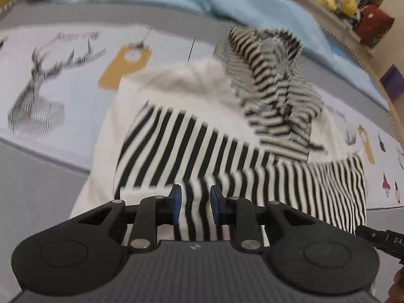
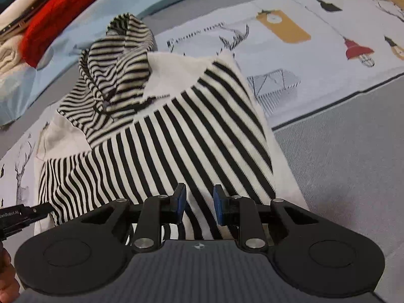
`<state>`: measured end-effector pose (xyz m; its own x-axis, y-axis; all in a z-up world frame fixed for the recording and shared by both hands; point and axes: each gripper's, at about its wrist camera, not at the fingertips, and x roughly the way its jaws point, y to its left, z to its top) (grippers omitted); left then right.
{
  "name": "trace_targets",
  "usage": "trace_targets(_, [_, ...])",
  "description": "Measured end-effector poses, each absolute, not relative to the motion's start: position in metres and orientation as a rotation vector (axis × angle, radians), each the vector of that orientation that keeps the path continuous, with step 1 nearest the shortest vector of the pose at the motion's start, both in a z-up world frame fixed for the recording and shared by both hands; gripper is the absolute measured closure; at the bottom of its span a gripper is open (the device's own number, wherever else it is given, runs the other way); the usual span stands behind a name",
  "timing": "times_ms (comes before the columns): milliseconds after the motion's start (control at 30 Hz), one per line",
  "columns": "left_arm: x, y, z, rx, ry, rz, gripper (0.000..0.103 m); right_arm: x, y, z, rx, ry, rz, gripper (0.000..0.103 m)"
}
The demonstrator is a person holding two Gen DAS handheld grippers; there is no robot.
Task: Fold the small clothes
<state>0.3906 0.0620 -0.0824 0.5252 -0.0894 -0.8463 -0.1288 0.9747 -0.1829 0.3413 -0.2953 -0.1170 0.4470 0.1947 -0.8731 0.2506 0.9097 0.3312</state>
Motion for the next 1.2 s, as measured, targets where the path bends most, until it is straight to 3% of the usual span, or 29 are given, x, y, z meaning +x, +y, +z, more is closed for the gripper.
trace_targets(167, [0.386,0.059,-0.066,-0.124,0.885,0.048,0.076,0.343,-0.299,-0.103,0.422,1.070,-0.045,0.078])
trace_targets(433, [0.416,0.047,-0.033,-0.149,0.831,0.032,0.076,0.348,-0.309,-0.074,0.410,0.972,-0.013,0.080])
trace_targets(500, [0.441,0.043,-0.024,-0.192,0.832,0.011,0.077,0.350,-0.312,-0.070,0.426,0.959,-0.004,0.092])
trace_targets(600, [0.484,0.038,-0.015,-0.211,0.821,0.005,0.082,0.352,-0.318,-0.064,0.449,0.935,-0.007,0.098])
trace_targets(733, [0.550,0.031,-0.017,-0.218,0.826,-0.024,0.082,0.356,-0.331,-0.061,0.495,0.922,-0.028,0.098])
trace_targets(867, [0.617,0.034,-0.033,-0.335,0.835,-0.023,0.063,0.361,-0.348,-0.065,0.554,0.946,-0.069,0.097])
trace_targets(1100, [0.713,0.025,-0.075,-0.349,0.877,0.030,0.060,0.362,-0.351,-0.076,0.598,0.985,-0.088,0.097])
trace_targets(1200, [0.739,0.027,-0.094,-0.344,0.899,0.080,0.047,0.362,-0.349,-0.077,0.594,0.989,-0.090,0.097])
